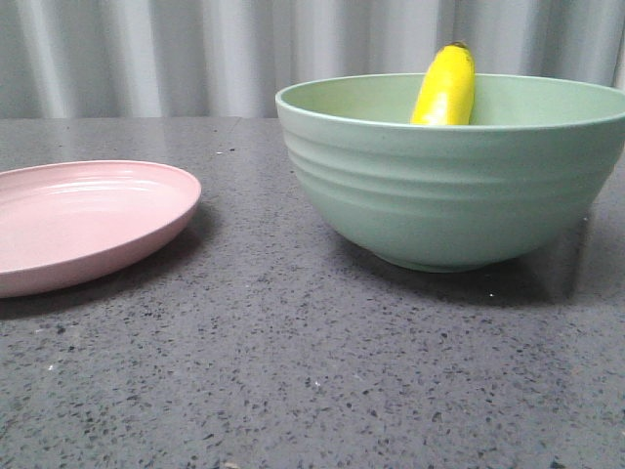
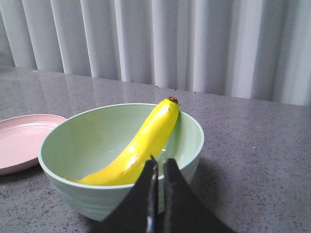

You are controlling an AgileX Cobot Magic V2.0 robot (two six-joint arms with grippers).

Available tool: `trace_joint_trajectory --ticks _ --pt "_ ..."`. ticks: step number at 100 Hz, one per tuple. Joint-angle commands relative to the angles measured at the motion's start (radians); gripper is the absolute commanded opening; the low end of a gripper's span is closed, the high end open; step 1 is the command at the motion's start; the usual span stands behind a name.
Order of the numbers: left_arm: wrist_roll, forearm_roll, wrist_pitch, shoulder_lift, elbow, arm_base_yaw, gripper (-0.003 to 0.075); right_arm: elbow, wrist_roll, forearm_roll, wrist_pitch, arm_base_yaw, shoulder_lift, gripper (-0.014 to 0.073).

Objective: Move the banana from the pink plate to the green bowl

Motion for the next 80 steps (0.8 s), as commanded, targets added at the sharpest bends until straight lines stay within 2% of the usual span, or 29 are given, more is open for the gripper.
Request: trace_joint_trajectory --ticks 1,24,48,80 --pt "-0.015 0.020 0.062 -0.022 0.010 0.074 -0.0020 -0.025 -0.007 -0.012 -0.079 -0.006 0.006 -0.0069" --pt "-0.086 0.022 0.301 -0.081 0.010 0.210 -0.0020 -0.025 -0.007 -0.012 -0.079 -0.006 0.006 -0.0069" --pt "-0.096 0.050 0.447 -0.081 0.010 0.249 -0.0020 -0.025 -0.007 -0.012 -0.079 -0.006 0.006 -0.0069" --pt "-0.084 0.054 0.448 -0.081 0.010 0.249 -0.0020 -0.025 -0.007 -0.012 -0.079 -0.006 0.006 -0.0069"
